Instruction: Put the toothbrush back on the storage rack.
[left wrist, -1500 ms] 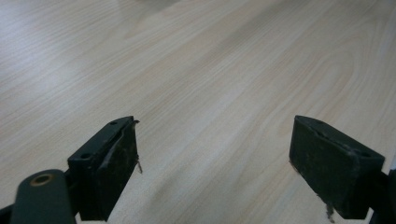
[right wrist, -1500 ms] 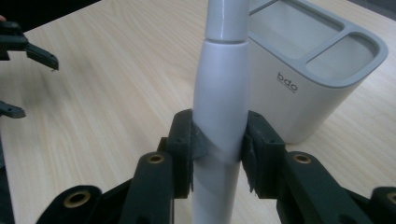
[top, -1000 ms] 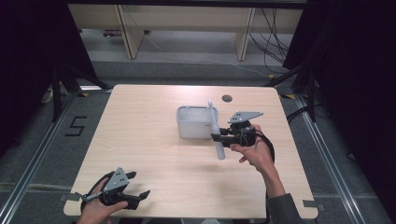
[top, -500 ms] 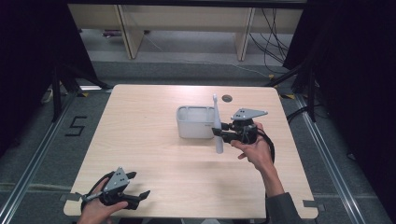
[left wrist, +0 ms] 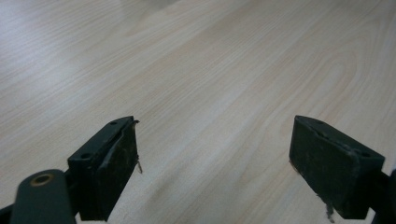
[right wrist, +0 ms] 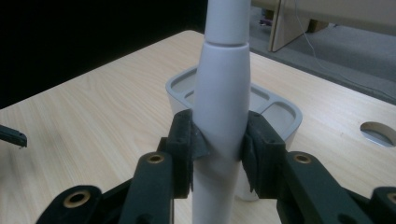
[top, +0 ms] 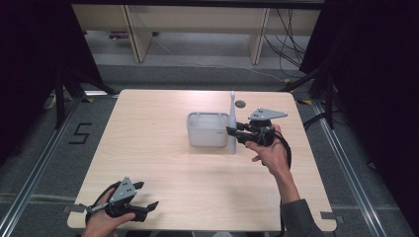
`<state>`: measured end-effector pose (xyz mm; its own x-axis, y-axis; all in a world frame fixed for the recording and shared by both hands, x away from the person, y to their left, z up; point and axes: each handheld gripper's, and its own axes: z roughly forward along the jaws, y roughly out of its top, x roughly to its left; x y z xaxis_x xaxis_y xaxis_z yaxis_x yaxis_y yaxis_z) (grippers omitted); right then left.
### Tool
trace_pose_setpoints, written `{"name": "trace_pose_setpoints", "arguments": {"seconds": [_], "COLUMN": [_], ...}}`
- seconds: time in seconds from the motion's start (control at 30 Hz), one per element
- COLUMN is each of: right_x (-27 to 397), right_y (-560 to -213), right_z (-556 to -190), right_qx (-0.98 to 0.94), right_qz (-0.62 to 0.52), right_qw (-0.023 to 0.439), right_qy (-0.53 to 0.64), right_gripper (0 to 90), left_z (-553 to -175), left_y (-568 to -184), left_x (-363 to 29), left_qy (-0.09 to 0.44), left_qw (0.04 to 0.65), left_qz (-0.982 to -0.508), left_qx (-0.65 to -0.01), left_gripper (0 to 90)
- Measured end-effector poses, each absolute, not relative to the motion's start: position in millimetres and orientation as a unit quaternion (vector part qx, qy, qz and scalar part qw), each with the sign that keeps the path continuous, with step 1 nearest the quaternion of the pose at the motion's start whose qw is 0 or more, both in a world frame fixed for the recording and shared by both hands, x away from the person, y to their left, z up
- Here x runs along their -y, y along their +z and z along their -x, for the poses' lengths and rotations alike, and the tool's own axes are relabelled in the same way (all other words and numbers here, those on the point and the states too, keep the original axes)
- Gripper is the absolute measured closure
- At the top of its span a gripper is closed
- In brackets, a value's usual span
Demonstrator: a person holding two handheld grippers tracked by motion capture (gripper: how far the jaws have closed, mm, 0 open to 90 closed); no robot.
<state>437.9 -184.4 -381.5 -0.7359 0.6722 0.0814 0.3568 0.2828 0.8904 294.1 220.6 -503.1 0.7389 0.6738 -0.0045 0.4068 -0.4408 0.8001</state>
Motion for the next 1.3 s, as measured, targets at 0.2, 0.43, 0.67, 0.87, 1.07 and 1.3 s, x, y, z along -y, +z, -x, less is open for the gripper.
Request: {"name": "trace_pose_setpoints", "arguments": {"seconds": [0.2, 0.43, 0.67, 0.87, 1.07, 1.3], "right_x": [180.8, 176.0, 174.5, 175.2, 173.7, 172.0], "right_y": [-375.7, -366.9, -359.9, -355.1, -350.6, -342.6], "right_z": [-443.1, -449.1, -458.6, -467.1, -470.6, -477.9], "right_qx": [-0.782, -0.775, -0.768, -0.759, -0.754, -0.747], "right_qz": [-0.325, -0.335, -0.334, -0.341, -0.347, -0.348], "right_qw": [0.165, 0.162, 0.168, 0.175, 0.18, 0.195], "right_qy": [0.506, 0.511, 0.52, 0.526, 0.527, 0.531], "right_gripper": [66.7, 66.7, 66.7, 66.7, 66.7, 66.7], "left_z": [-293.9, -294.5, -294.2, -294.3, -293.9, -293.9], "left_y": [-503.5, -502.8, -503.1, -503.0, -503.6, -503.4], "left_x": [-220.3, -221.7, -220.6, -220.7, -219.9, -220.4], "left_qy": [0.157, 0.159, 0.159, 0.159, 0.156, 0.158], "left_qw": [0.425, 0.414, 0.418, 0.418, 0.427, 0.42], "left_qz": [-0.829, -0.837, -0.834, -0.834, -0.829, -0.833], "left_qx": [-0.326, -0.321, -0.324, -0.323, -0.326, -0.324], "left_gripper": [14.8, 14.8, 14.8, 14.8, 14.8, 14.8]}}
